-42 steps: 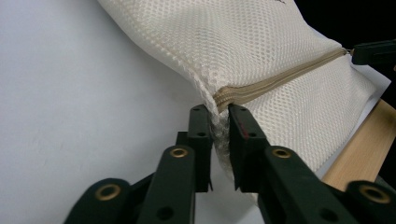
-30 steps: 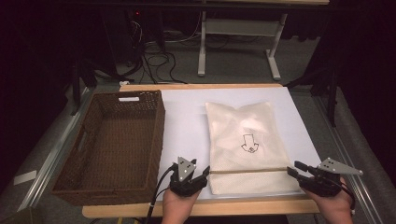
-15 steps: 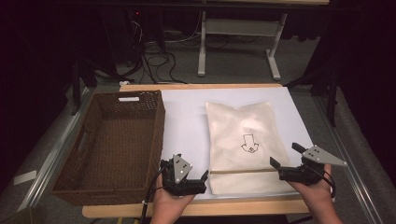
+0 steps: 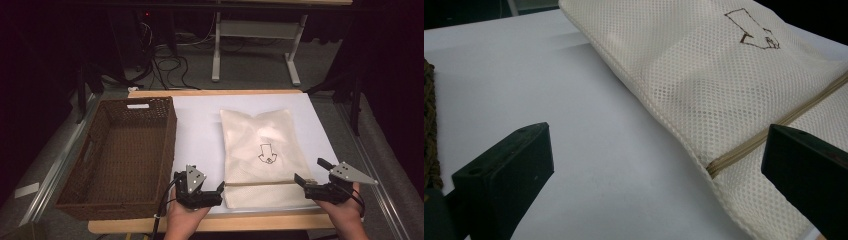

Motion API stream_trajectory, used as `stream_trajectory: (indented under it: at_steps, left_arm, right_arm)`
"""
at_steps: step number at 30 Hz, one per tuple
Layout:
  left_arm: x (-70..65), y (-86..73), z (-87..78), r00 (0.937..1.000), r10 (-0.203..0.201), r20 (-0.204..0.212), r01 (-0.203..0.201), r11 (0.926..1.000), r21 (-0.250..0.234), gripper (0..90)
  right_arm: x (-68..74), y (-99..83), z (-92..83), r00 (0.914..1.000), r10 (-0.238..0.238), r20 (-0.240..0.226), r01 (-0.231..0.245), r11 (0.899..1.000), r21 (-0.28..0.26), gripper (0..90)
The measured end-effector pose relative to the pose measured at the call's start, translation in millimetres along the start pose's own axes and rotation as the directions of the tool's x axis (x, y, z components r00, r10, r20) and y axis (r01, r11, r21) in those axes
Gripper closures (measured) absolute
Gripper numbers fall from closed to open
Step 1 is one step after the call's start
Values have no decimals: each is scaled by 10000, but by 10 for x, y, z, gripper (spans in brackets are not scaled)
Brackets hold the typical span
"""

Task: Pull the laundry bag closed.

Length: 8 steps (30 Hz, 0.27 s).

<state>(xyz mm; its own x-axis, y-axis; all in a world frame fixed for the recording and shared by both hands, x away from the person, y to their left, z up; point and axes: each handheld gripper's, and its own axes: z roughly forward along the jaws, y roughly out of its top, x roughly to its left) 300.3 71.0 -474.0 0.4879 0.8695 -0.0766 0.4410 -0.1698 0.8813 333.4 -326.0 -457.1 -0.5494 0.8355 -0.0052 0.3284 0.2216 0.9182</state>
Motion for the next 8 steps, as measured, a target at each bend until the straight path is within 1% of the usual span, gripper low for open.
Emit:
stream_trajectory:
  at_steps: [8]
  left_arm:
    - [32,3,-27,9999,-95,-64,94,9999,-85,16]
  right_arm:
    - [-15,11,-5,10000,45,66,-45,10000,-21,4]
